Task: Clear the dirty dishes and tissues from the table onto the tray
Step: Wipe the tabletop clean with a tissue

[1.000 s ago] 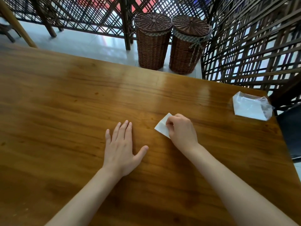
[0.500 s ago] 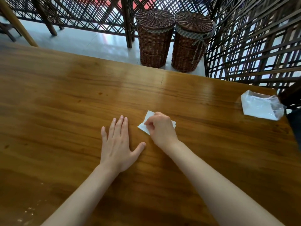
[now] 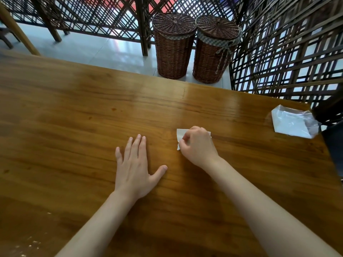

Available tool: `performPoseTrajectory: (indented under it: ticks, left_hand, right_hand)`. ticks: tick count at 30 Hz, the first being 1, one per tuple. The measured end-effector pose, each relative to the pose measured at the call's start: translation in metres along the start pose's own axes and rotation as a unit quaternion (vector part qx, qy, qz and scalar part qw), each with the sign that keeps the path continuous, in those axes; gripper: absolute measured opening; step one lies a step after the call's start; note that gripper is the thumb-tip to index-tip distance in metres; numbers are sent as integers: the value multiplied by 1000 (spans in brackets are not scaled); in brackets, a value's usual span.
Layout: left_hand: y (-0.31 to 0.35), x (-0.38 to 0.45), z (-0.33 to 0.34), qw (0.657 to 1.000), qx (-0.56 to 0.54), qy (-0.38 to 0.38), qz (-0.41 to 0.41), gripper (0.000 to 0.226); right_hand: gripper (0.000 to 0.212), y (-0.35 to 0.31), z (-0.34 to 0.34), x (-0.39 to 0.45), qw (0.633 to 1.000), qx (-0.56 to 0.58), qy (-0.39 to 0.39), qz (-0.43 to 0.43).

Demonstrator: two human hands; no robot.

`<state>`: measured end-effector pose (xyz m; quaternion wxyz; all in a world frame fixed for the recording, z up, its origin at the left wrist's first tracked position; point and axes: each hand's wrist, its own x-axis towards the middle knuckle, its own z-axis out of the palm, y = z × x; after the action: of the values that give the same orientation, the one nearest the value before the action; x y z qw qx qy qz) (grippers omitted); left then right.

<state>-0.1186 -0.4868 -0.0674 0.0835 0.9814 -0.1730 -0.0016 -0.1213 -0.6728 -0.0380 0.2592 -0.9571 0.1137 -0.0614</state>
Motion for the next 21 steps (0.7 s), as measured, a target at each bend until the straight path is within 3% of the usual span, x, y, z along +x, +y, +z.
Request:
performPoseTrajectory:
  ticks: [9, 15, 21]
  left_hand:
    - [-1, 1, 4, 1000, -3, 5, -1, 100]
    - [-2, -1, 3, 1000, -13, -2, 3, 100]
    - [-2, -1, 1, 1000, -18, -2, 3, 104]
  right_hand:
    - [17, 4, 4, -19, 994, -63, 55, 75]
    - [21, 7, 2, -20, 997, -42, 44, 46]
    - [22, 34, -15, 16, 986, -84, 105, 101]
